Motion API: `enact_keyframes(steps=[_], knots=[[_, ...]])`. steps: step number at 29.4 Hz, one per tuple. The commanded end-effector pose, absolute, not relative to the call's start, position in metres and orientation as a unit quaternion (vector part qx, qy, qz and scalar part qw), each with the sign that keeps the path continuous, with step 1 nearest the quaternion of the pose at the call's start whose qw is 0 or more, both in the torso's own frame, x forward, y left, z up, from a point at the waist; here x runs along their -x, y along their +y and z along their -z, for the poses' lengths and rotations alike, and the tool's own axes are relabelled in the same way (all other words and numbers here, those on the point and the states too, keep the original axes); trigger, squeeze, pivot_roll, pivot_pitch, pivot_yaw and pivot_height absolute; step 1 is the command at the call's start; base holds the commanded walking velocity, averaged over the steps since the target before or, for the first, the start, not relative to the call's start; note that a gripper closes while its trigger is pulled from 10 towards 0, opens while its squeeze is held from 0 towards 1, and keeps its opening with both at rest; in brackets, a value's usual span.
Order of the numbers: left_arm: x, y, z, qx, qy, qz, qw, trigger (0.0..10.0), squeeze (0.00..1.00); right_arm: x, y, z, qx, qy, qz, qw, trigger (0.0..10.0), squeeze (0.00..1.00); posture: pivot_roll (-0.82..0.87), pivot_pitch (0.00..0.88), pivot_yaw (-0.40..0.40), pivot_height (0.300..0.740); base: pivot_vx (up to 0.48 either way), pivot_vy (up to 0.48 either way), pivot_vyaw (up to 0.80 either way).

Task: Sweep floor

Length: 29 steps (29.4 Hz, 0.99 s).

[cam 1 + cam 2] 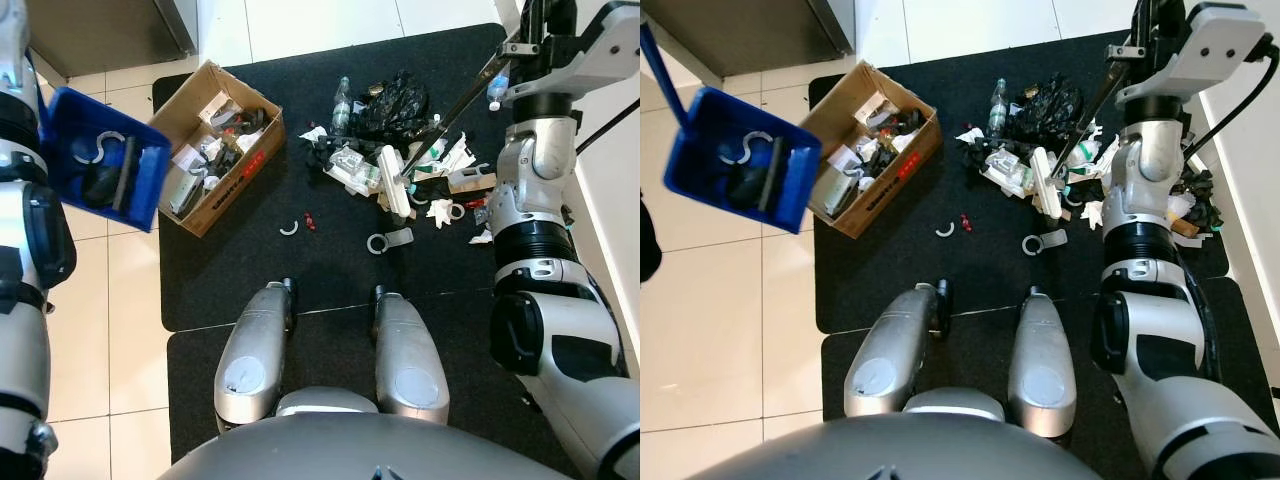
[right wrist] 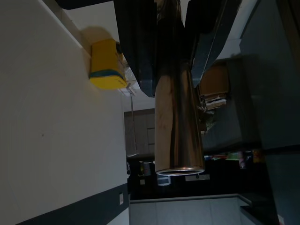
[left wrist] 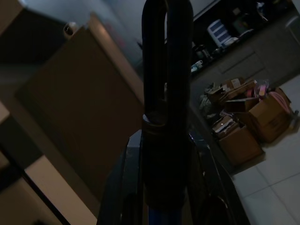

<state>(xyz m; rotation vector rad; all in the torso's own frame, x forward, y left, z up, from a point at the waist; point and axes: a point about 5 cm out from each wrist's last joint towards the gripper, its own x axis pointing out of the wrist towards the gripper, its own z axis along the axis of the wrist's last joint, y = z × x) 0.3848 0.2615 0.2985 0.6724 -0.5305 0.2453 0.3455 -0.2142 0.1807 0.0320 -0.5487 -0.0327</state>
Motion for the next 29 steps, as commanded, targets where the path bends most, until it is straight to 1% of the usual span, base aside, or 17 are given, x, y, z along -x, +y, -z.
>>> enact_keyframes(steps=[1,6,8,9,14,16,18,19,22,23,24,25,26,27,28,29], knots=[[-0.384,0.256,-0.296,-0.366,-0.266,-0.099,0.887,10.0,0.00,-0.341,-0.216,-0.188,-0.015,-0.299,0.020,0.954,10.0,0.00,0.13,0.103,0.109,0.740,0.000,0.000,0.00],[-0.387,0.244,-0.289,-0.382,-0.267,-0.075,0.882,10.0,0.00,-0.341,-0.216,-0.188,-0.016,-0.299,0.021,0.954,10.0,0.00,0.12,0.107,0.111,0.740,0.000,0.000,0.00],[-0.389,0.237,-0.285,-0.388,-0.269,-0.066,0.879,10.0,0.00,-0.340,-0.216,-0.188,-0.016,-0.299,0.022,0.954,10.0,0.00,0.12,0.108,0.113,0.740,0.000,0.000,0.00],[-0.390,0.231,-0.283,-0.399,-0.272,-0.059,0.874,10.0,0.00,-0.340,-0.216,-0.188,-0.016,-0.300,0.022,0.953,10.0,0.00,0.11,0.109,0.116,0.740,0.000,0.000,0.00],[-0.392,0.224,-0.281,-0.415,-0.279,-0.052,0.865,10.0,0.00,-0.339,-0.217,-0.188,-0.016,-0.302,0.025,0.953,10.0,0.00,0.11,0.111,0.121,0.740,0.000,0.000,0.00],[-0.392,0.222,-0.282,-0.412,-0.282,-0.047,0.865,10.0,0.00,-0.338,-0.219,-0.187,-0.015,-0.302,0.028,0.953,10.0,0.00,0.10,0.110,0.124,0.740,0.000,0.000,0.00],[-0.393,0.223,-0.286,-0.384,-0.284,-0.053,0.877,10.0,0.00,-0.336,-0.220,-0.186,-0.015,-0.301,0.031,0.953,10.0,0.00,0.10,0.110,0.126,0.740,0.000,0.000,0.00],[-0.393,0.224,-0.290,-0.350,-0.285,-0.062,0.890,10.0,0.00,-0.336,-0.221,-0.185,-0.015,-0.300,0.032,0.953,10.0,0.00,0.10,0.111,0.125,0.740,0.000,0.000,0.00],[-0.395,0.226,-0.304,-0.259,-0.294,-0.078,0.916,10.0,0.00,-0.336,-0.221,-0.184,-0.015,-0.298,0.033,0.954,10.0,0.00,0.11,0.110,0.122,0.740,0.000,0.000,0.00],[-0.395,0.226,-0.304,-0.259,-0.294,-0.078,0.916,10.0,0.00,-0.336,-0.221,-0.184,-0.015,-0.298,0.033,0.954,10.0,0.00,0.11,0.110,0.122,0.740,0.000,0.000,0.00],[-0.395,0.226,-0.307,-0.240,-0.298,-0.081,0.921,10.0,0.00,-0.336,-0.221,-0.184,-0.016,-0.297,0.033,0.954,10.0,0.00,0.11,0.109,0.121,0.740,0.000,0.000,0.00],[-0.396,0.226,-0.314,-0.191,-0.303,-0.086,0.930,10.0,0.00,-0.337,-0.220,-0.184,-0.017,-0.297,0.032,0.954,10.0,0.00,0.11,0.109,0.121,0.740,0.000,0.000,0.00],[-0.396,0.226,-0.314,-0.191,-0.303,-0.086,0.930,10.0,0.00,-0.337,-0.220,-0.184,-0.017,-0.297,0.032,0.954,10.0,0.00,0.11,0.109,0.121,0.740,0.000,0.000,0.00],[-0.397,0.225,-0.318,-0.165,-0.306,-0.086,0.934,10.0,0.00,-0.337,-0.219,-0.185,-0.018,-0.297,0.031,0.954,10.0,0.00,0.11,0.106,0.119,0.740,0.000,0.000,0.00],[-0.397,0.225,-0.318,-0.165,-0.306,-0.086,0.934,10.0,0.00,-0.337,-0.219,-0.185,-0.018,-0.297,0.031,0.954,10.0,0.00,0.11,0.106,0.119,0.740,0.000,0.000,0.00],[-0.397,0.225,-0.321,-0.148,-0.307,-0.086,0.936,10.0,0.00,-0.338,-0.218,-0.185,-0.019,-0.297,0.031,0.954,10.0,0.00,0.11,0.106,0.119,0.740,0.000,0.000,0.00]])
